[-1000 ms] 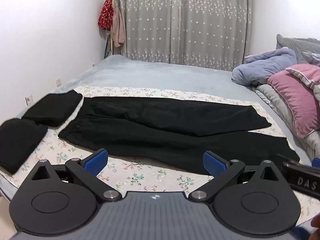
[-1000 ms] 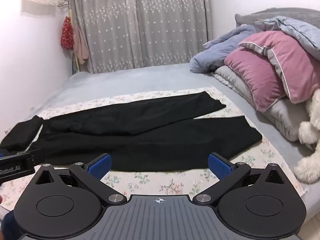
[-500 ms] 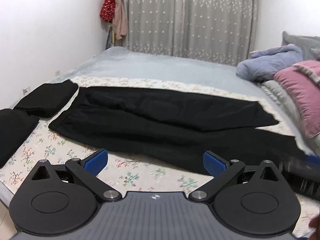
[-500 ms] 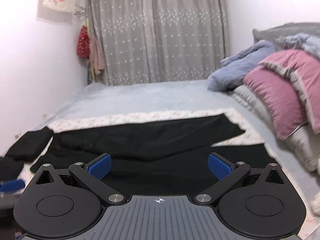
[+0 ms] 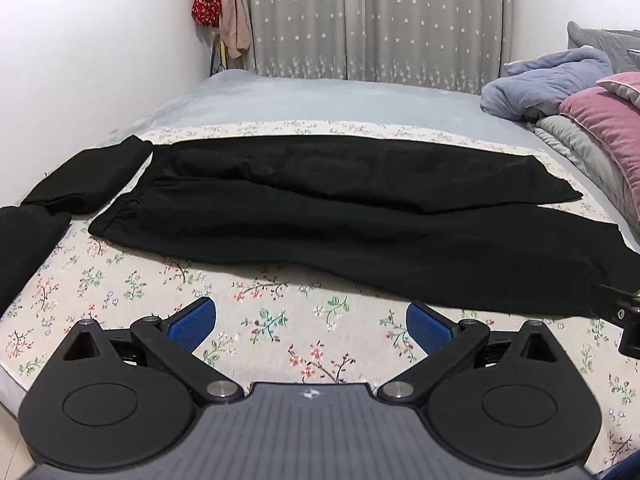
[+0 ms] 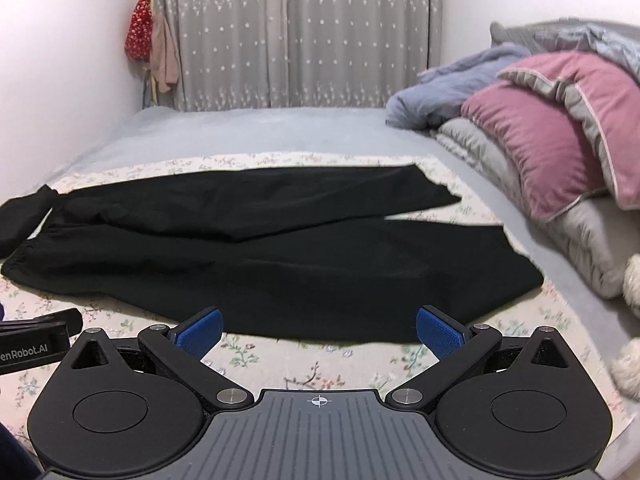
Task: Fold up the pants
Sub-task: 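Move both grippers toward the waistband of the black pants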
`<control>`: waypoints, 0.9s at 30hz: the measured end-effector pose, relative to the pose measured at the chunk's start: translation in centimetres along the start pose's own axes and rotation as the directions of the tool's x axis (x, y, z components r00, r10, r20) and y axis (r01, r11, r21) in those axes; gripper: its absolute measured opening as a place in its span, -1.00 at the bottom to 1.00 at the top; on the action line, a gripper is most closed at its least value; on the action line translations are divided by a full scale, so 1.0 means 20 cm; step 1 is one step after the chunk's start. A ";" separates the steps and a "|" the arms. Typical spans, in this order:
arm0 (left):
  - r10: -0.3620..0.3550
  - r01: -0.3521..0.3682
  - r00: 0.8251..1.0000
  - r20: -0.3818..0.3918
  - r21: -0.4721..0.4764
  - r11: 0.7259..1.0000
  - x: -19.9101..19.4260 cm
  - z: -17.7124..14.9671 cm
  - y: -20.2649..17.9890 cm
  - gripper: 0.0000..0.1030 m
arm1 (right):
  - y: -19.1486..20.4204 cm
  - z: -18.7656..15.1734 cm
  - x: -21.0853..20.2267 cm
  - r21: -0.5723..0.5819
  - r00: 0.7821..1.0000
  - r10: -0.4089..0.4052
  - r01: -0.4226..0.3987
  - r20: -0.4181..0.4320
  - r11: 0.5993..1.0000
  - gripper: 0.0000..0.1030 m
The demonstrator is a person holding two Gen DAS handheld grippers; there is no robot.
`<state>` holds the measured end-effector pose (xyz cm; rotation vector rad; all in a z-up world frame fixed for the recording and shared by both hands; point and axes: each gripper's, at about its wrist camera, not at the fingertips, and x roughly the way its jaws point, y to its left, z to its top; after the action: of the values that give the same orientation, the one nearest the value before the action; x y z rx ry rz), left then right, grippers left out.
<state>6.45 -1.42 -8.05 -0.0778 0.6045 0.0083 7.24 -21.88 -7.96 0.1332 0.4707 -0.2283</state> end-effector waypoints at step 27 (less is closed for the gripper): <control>-0.123 0.106 0.988 -0.094 -0.167 0.980 -0.08 0.04 0.04 1.00 | -0.05 -0.01 -0.01 0.093 0.999 0.023 -0.019 -0.044 0.996 1.00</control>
<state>5.52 -0.52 -6.57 -0.2714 0.7021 -0.0587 6.81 -22.85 -8.12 0.2339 0.5032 -0.2265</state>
